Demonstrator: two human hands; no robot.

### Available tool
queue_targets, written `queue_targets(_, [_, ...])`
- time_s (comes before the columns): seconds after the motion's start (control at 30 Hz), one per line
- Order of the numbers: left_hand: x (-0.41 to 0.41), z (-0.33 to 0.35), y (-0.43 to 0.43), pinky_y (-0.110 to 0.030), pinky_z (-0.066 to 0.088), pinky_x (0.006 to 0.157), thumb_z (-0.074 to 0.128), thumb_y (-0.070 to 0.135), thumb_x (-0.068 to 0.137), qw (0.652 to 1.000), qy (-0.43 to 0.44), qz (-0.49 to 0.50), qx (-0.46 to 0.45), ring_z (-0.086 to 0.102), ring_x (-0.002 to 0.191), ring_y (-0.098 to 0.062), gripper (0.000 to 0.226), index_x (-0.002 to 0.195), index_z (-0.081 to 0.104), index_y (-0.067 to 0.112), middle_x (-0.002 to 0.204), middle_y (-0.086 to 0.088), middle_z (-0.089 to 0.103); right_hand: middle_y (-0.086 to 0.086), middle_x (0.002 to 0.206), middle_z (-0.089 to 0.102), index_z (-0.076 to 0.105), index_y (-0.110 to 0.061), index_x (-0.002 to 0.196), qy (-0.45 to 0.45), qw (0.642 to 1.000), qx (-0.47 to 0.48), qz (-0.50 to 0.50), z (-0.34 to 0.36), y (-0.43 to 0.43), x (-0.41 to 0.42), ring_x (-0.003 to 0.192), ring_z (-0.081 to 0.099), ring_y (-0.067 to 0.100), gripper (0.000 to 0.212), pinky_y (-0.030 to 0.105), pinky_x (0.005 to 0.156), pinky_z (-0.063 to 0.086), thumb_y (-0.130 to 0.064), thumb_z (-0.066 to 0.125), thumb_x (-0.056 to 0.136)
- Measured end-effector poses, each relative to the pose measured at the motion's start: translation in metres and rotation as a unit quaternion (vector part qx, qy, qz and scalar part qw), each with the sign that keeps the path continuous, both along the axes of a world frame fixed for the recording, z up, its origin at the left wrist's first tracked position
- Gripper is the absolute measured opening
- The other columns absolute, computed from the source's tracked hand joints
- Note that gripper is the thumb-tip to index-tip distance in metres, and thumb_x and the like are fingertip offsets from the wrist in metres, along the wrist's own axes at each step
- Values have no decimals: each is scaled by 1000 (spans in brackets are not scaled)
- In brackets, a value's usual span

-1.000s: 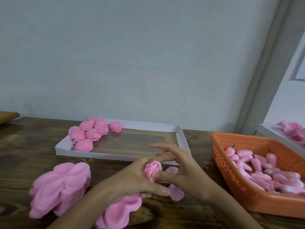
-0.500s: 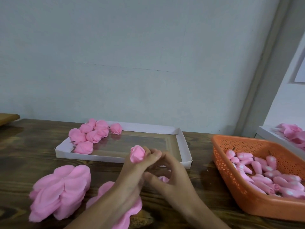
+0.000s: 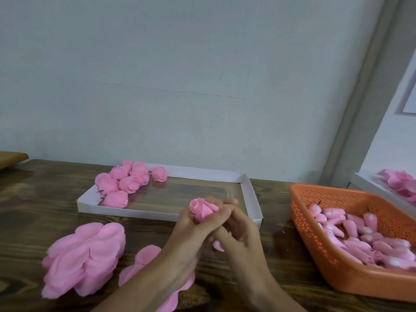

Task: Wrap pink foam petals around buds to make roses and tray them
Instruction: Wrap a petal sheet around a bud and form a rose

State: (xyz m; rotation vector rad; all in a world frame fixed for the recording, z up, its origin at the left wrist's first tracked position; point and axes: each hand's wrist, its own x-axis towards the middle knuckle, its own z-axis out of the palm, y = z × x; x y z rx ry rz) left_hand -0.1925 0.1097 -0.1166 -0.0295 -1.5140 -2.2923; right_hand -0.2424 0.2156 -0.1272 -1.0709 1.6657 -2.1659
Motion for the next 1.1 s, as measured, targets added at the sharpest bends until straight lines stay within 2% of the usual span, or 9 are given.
queue_targets(0.17, [4,3,-11,-34,48,67,77,44,81,996,-29,-4,-85,66,96,-54,48,101,70,1,121,-15,75,4,90,69,78,-24,119,-78,991,73,76,-5,-3,-2,91,69,15,38,37,87,60,-44,68,89])
queue_targets(0.37, [1,5,-14,-19,49,47,78,46,82,995,-7,-7,-99,80,78,-25,40,74,68,9,109,-12,78,2,71,64,78,-16,87,-265,954,62,124,-11,-23,-1,68,65,15,28,30,62,54,-40,71,77])
queue_targets(0.43, [0,4,-14,-21,50,48,75,53,82,995,-20,-6,-99,79,72,-25,46,73,69,8,101,-17,78,3,72,61,81,-21,87,-268,954,43,127,-10,-26,2,66,63,17,28,31,60,52,-43,73,73])
queue_targets(0.53, [-3,1,-16,-32,59,59,76,54,87,997,-22,27,-69,78,89,-35,55,69,66,3,91,-23,76,12,89,68,78,-17,111,-242,963,4,121,-12,-21,7,81,67,24,34,36,68,54,-32,76,81])
queue_targets(0.63, [-5,0,-17,-28,56,47,78,53,87,998,-18,48,-27,78,90,-31,59,67,61,0,92,-39,67,14,103,75,71,-18,125,-179,977,11,115,-13,-15,10,94,69,29,35,40,79,54,-26,72,91])
queue_targets(0.73, [-4,-1,-17,-20,47,40,75,61,81,996,-14,60,-63,76,72,-22,64,62,57,3,91,-40,67,15,90,68,75,-15,120,-189,975,12,113,-10,-14,11,85,64,26,32,35,74,54,-30,71,92])
queue_targets(0.9, [-7,-2,-17,-21,41,43,74,58,79,995,1,68,-67,65,60,-27,57,54,50,13,56,-15,51,6,72,63,79,-12,90,-262,959,39,105,-6,-18,12,66,60,18,26,29,60,50,-38,78,92])
queue_targets(0.97, [-7,-2,-15,-18,39,38,76,59,79,995,1,83,-48,64,56,-23,60,57,47,12,59,-29,44,5,75,67,79,-14,95,-225,969,76,72,-8,-18,13,69,64,17,24,28,62,53,-37,75,96])
queue_targets(1.1, [-6,-2,-11,-27,55,54,76,51,83,993,14,118,-25,73,73,-25,61,62,52,-1,84,-45,58,18,103,75,73,-19,121,-179,982,17,63,-10,-16,17,91,69,28,22,42,80,53,-23,71,99])
